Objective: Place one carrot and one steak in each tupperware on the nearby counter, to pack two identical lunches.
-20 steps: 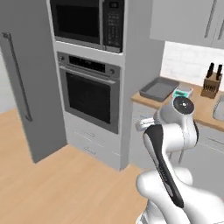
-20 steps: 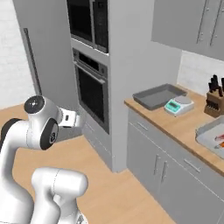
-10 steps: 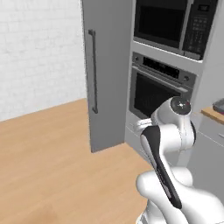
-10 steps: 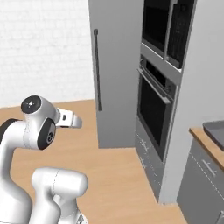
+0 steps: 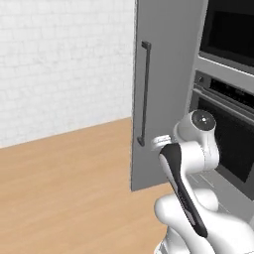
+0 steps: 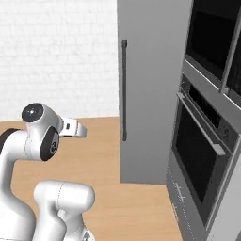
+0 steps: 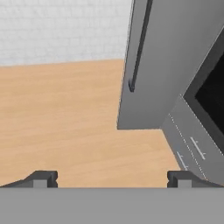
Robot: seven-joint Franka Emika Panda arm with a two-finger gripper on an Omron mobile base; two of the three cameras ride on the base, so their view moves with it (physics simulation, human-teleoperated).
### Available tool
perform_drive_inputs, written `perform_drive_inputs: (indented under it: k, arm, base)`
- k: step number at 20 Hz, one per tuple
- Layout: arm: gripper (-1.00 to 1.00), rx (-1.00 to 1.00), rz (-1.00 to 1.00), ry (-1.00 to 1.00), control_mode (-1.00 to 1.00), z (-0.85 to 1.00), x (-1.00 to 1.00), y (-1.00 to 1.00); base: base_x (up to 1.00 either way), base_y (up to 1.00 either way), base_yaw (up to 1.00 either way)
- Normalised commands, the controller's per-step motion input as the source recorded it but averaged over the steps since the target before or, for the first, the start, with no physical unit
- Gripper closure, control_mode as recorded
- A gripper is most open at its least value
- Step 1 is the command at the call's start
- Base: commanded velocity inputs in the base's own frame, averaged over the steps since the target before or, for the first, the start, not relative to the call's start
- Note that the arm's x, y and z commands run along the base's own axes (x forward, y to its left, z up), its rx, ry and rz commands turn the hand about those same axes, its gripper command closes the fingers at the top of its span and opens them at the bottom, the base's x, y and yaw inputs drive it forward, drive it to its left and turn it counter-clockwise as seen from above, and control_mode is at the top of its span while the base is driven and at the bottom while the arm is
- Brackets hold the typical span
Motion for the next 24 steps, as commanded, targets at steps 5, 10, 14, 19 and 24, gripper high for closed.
perform_drive_inputs:
  k: [5,10,14,19,24]
  arm:
    - [-1.0,0.0,0.0,0.0,1.0,0.0,0.0,0.0]
    - [-1.0,0.0,0.0,0.0,1.0,0.0,0.0,0.0]
    - [-1.0,0.0,0.0,0.0,1.0,0.0,0.0,0.0]
    - [-1.0,0.0,0.0,0.0,1.0,0.0,0.0,0.0]
    - [-1.0,0.0,0.0,0.0,1.0,0.0,0.0,0.0]
  base:
    - [1.0,1.0,0.24]
    - [1.0,1.0,0.18]
    - [1.0,0.95,0.09]
    - [1.0,0.7,0.01]
    - [0.89,-0.41,0.07]
